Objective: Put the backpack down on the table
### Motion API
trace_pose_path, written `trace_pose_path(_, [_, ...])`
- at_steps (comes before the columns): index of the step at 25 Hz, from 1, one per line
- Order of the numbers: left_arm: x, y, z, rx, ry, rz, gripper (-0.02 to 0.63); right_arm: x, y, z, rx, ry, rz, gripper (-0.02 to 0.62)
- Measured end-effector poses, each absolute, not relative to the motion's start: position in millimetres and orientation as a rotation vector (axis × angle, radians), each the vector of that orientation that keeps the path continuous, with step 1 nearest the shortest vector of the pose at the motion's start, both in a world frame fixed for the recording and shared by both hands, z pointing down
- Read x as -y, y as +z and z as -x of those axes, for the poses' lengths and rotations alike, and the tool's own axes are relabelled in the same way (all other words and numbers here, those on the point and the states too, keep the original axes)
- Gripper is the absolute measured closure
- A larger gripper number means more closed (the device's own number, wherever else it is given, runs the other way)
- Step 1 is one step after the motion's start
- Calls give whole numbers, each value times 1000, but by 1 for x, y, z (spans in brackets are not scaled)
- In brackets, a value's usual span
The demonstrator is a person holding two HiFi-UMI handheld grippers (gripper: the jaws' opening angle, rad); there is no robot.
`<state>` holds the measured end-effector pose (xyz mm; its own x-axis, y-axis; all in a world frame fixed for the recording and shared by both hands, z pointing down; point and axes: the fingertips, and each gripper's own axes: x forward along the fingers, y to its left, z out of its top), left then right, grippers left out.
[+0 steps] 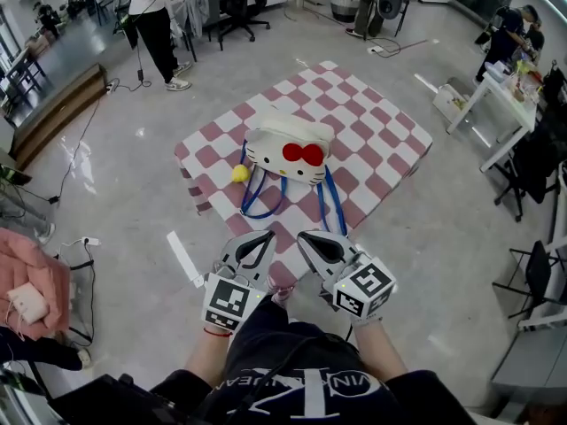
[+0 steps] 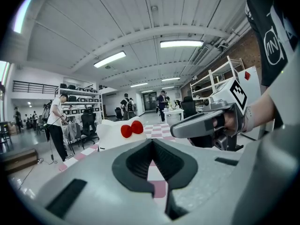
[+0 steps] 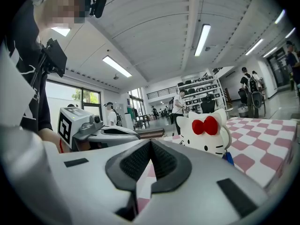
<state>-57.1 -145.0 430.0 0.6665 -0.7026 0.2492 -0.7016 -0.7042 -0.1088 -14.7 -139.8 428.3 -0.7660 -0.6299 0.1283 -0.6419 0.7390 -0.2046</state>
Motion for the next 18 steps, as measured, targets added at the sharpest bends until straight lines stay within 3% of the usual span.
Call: trace_pose_path(18, [82, 426, 65, -1244, -470, 2822, 600, 82, 425, 31, 2928, 360, -973, 594])
